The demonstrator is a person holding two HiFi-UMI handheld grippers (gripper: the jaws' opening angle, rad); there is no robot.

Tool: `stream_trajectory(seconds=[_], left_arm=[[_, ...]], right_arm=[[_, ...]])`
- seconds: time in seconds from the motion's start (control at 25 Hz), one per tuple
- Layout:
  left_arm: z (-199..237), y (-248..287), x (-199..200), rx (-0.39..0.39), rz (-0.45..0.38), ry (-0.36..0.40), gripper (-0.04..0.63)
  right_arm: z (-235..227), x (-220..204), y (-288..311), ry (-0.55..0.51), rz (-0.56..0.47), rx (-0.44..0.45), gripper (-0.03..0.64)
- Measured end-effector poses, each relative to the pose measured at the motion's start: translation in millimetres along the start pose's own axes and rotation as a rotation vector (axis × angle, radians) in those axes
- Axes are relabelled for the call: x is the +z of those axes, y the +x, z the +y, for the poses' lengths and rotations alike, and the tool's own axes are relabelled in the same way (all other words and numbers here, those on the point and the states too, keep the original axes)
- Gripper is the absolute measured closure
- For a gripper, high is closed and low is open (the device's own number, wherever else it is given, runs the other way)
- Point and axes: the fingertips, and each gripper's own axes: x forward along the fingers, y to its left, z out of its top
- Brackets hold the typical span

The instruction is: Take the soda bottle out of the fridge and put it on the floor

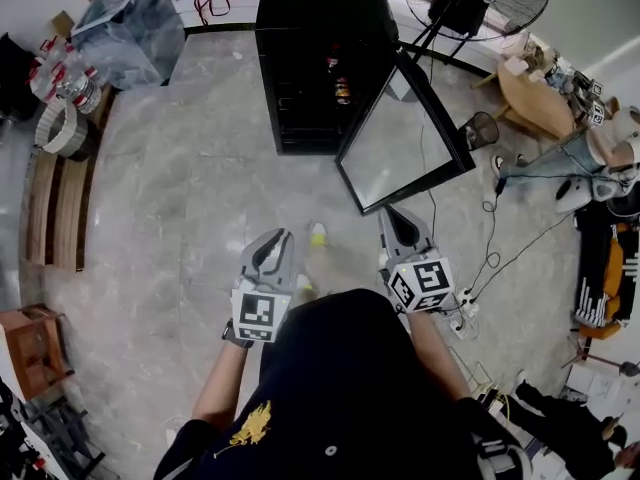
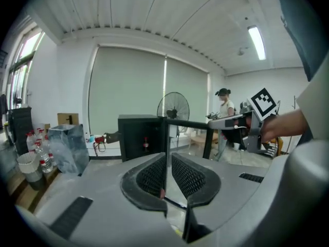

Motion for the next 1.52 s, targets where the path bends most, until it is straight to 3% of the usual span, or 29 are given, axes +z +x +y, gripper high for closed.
stream_trajectory(seconds=[0.2, 0.32, 0.44, 0.56, 0.84, 1.0, 1.08, 1.16, 1.36, 1.52], left_arm=[[26.8, 32.6, 8.2, 0.038, 0.031, 0.020, 0.545], [61.0, 54.1, 30.3, 0.120, -0.004, 0.025, 0.545], [96.4, 72.6, 61.3, 0.204, -0.019, -0.024, 0.545], [121.6, 99.2, 80.0, 0.235, -0.006, -0.089, 0.545], [130.7, 147.3, 76.8, 0.191, -0.028, -0.184, 0.545], [121.6, 162.7, 76.2, 0.128, -0.032, -0.190, 0.545], [124.6, 165.9, 72.3, 0.111, -0.035, -0.242, 0.545], [134.1, 163.6, 69.2, 0.108, -0.036, -0.301, 0.545], [169.5, 142.2, 55.7, 0.177, 0.005, -0.286, 0.545], [185.3, 136.7, 36.1, 0.223, 0.039, -0.354, 0.545]], right_arm=[[-20.0, 16.1, 80.1, 0.004, -0.012, 0.060, 0.623], [-40.2, 23.8, 128.9, 0.042, -0.030, 0.068, 0.623], [-70.0, 32.3, 170.5, 0.061, -0.040, 0.058, 0.623], [-103.3, 35.3, 216.1, 0.046, -0.054, 0.032, 0.623], [-138.7, 13.6, 316.1, 0.018, -0.024, -0.014, 0.623], [-149.3, -1.1, 366.6, 0.016, 0.015, -0.081, 0.620], [-158.0, -8.0, 390.3, 0.036, 0.034, -0.119, 0.613], [-167.5, -12.0, 413.3, 0.041, 0.052, -0.156, 0.593], [-190.9, -24.7, 469.1, 0.071, 0.088, -0.240, 0.527], [-214.8, -40.2, 505.0, 0.144, 0.121, -0.287, 0.415]])
